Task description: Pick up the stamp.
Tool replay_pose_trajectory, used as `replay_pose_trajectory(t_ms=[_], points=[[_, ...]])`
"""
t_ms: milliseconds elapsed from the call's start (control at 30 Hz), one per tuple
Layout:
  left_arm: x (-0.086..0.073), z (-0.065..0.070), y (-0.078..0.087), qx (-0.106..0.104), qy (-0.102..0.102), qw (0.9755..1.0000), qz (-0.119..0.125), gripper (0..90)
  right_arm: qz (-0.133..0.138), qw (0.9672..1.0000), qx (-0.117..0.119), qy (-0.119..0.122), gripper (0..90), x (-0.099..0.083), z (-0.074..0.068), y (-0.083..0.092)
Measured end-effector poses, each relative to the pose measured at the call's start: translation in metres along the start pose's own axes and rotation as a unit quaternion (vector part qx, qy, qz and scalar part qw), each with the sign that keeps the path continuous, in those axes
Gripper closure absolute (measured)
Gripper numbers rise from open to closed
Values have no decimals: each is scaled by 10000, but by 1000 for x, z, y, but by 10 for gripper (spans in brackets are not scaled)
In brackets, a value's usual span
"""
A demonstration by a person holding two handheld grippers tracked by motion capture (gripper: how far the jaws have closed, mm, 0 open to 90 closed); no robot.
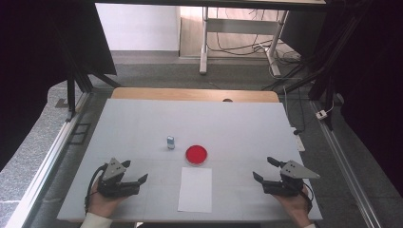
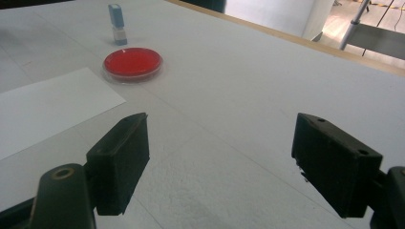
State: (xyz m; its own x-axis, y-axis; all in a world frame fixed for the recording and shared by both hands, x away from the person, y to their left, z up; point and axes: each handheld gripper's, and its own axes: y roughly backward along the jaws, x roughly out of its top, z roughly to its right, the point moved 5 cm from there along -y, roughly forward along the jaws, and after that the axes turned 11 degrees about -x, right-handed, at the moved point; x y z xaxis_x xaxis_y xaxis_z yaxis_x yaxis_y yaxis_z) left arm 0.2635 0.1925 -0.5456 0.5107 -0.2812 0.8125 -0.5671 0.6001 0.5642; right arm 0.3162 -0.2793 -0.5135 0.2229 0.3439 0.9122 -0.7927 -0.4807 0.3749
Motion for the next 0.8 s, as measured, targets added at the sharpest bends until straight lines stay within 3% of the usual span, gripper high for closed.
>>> replay_pose_trajectory(t_ms=[133, 500, 667, 800], points=[[-2, 0, 1, -17, -49, 10000, -30, 180, -47, 10000, 52, -15, 212, 0, 1, -5], [0, -7, 1, 47, 55, 9999, 95, 187, -169, 9997, 149, -4, 220, -4, -3, -6], [-1, -4, -1, 6, -116, 9999, 2, 194, -140, 9997, 179, -75, 223, -3, -3, -6], [1, -6, -1, -4, -92, 10000, 26, 199, -136, 9997, 185, -29, 225, -2, -5, -7]])
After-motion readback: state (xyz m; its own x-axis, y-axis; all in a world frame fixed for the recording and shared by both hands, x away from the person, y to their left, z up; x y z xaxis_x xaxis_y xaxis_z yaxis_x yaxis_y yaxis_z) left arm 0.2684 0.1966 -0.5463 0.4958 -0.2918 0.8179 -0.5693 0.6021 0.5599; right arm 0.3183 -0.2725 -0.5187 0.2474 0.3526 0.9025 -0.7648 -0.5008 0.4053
